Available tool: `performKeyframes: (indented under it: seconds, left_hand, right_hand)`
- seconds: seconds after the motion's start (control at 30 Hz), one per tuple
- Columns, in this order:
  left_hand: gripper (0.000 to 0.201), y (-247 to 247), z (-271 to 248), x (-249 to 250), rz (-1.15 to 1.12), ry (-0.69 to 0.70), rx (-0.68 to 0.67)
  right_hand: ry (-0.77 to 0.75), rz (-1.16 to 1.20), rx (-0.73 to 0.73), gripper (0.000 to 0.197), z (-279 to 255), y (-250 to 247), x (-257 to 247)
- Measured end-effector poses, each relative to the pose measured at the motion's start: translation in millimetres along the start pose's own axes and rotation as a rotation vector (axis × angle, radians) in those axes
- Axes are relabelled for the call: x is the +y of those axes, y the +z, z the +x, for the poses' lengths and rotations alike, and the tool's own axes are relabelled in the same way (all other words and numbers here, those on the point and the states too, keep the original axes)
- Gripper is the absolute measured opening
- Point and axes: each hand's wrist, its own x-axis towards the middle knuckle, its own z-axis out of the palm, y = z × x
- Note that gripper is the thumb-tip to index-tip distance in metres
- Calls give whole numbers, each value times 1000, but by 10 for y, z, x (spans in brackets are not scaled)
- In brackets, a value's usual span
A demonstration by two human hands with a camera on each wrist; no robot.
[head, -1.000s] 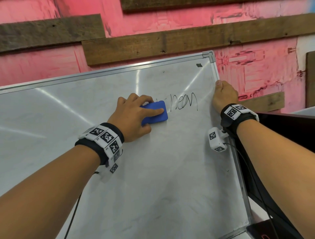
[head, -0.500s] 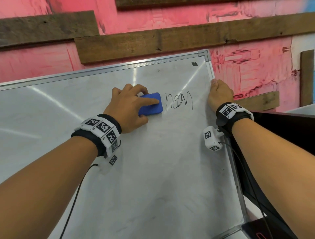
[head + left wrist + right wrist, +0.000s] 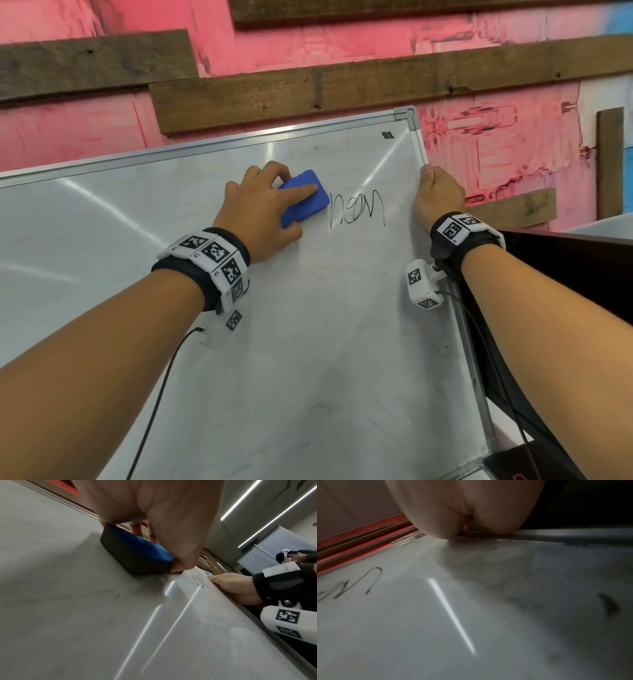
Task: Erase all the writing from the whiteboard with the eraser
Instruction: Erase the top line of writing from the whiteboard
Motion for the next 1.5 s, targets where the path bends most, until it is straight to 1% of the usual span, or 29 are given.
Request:
performKeyframes:
  seconds: [0.07, 0.1, 0.23, 0.33, 0.37, 0.5, 0.57, 0.63, 0.7, 0.73, 0.77, 0.8, 0.83, 0.9, 0.93, 0.97, 1.07, 1.1, 1.13, 1.2, 1.3, 1.33, 1.37, 1.4, 1.5]
  left_hand:
    - [59, 65, -31, 83, 3, -44, 28]
    - [59, 96, -48, 111, -1, -34, 30]
    - [53, 139, -68, 117, 8, 127, -20]
    - [54, 101, -39, 84, 8, 154, -12]
    - [53, 100, -30, 83, 5, 132, 3]
    - [56, 164, -33, 144, -19, -65, 89]
    - [57, 204, -49, 184, -15, -79, 118]
    - [54, 210, -52, 181, 7, 5, 96]
    - [52, 185, -39, 154, 46, 138, 11]
    - [52, 162, -28, 142, 63, 182, -29]
    - [52, 147, -11, 130, 72, 199, -39]
    - [53, 138, 9, 126, 72, 179, -21]
    - [55, 131, 23, 128, 58, 119, 12]
    - [59, 121, 40, 150, -2, -46, 77]
    - [59, 125, 40, 170, -17, -86, 96]
    - [58, 140, 30, 194, -13, -73, 93]
    - [54, 205, -30, 247, 38, 137, -17]
    - [53, 214, -38, 253, 43, 172, -49]
    - [53, 213, -31, 248, 38, 174, -57]
    - [53, 202, 13, 245, 18, 120, 3]
    - [55, 189, 49, 261, -14, -66, 119]
    - [55, 197, 55, 273, -16, -101, 135]
    - [54, 208, 50, 288, -9, -101, 133]
    - [52, 209, 40, 292, 0, -71, 117]
    - [49, 165, 39, 217, -5, 88, 16]
  right_hand:
    - [-2, -10, -4, 42, -6, -2, -2]
    - [-3, -7, -7, 41, -7, -1, -2]
    - [8, -6, -17, 44, -10, -12, 1]
    - [-1, 1, -11, 45, -4, -4, 9]
    - [-4, 1, -11, 45, -1, -7, 10]
    - [-3, 15, -5, 46, -1, 8, 25]
    - [-3, 14, -9, 46, 2, 9, 36]
    - [-5, 10, -12, 45, 7, 14, 47]
    - [-9, 7, -14, 43, 9, 14, 47]
    - [-8, 12, -10, 43, 8, 18, 46]
    - [-4, 17, -6, 43, 10, 21, 45]
    - [1, 17, -6, 42, 13, 16, 44]
    - [2, 16, -8, 42, 14, 13, 46]
    - [-1, 20, -9, 40, 18, 8, 55]
    - [-1, 22, -10, 40, 19, 9, 60]
    - [-4, 22, -8, 40, 18, 13, 61]
    - [-6, 21, -3, 37, 10, 35, 55]
    - [-3, 16, -2, 37, 7, 34, 51]
    - [0, 12, -2, 37, 7, 25, 49]
    - [0, 10, -5, 37, 6, 9, 47]
    - [-7, 24, 0, 38, -4, 6, 40]
    - [-1, 21, -4, 38, -6, 0, 38]
    - [5, 15, -8, 38, -10, -1, 38]
    - [10, 12, -8, 38, -8, 4, 41]
    - [17, 20, -9, 38, -2, 20, 35]
